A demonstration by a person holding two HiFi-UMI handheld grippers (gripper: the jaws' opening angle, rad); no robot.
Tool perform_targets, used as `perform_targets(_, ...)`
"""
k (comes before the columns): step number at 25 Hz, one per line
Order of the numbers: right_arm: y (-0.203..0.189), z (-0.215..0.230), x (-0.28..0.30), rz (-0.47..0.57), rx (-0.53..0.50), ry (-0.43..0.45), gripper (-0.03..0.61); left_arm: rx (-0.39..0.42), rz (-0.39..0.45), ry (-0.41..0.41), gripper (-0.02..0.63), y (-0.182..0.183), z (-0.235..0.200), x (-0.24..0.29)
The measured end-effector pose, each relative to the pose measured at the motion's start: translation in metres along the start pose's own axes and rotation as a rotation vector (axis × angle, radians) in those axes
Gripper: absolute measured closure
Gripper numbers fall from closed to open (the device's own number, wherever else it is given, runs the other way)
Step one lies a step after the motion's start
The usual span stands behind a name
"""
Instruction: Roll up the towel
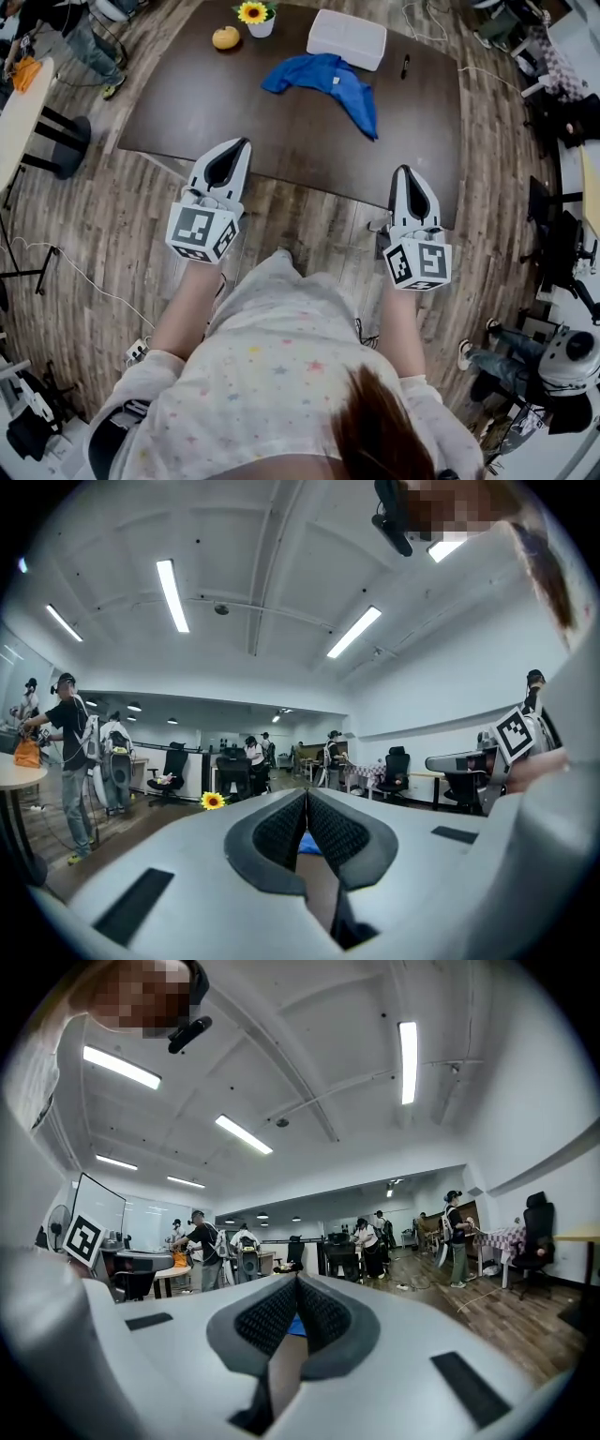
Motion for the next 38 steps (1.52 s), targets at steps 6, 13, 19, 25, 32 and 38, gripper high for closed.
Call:
perform_targets(6,-0.008,0.002,0.035,-0.033,0.015,-0.016,0.578,-0.017,-0.01,-0.003,0.598,-0.007,-0.028,0.029)
perform_targets(13,-0.016,0.015,0.081,-0.06,0.022,0.017,0.578,-0.033,-0.033,0.022,0.598,-0.019,-0.048,0.062)
perform_targets(19,-0.011,0.036,0.14,-0.056,0.034,0.062,0.578,0.005,-0.055,0.042,0.598,-0.015,-0.065,0.106)
perform_targets(25,0.003,0.066,0.203,-0.052,-0.004,0.121,0.578,0.004,-0.049,0.111,0.598,-0.011,-0.085,0.157)
perform_targets(32,0.011,0.119,0.257,-0.039,-0.006,0.151,0.578,-0.014,-0.048,0.194,0.598,-0.011,-0.105,0.209)
perform_targets(38,0.0,0.145,0.282,-0.059,0.035,0.15,0.578,-0.012,-0.057,0.218,0.598,-0.013,-0.112,0.243)
Point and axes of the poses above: the fingertips, and each gripper's own axes: x forward along the fingers, z to its right, y out of its top, the point moved 8 cm from there along -x, backward along the fingers, and after that the axes turned 8 degrees about -y, right-handed, at the moved point
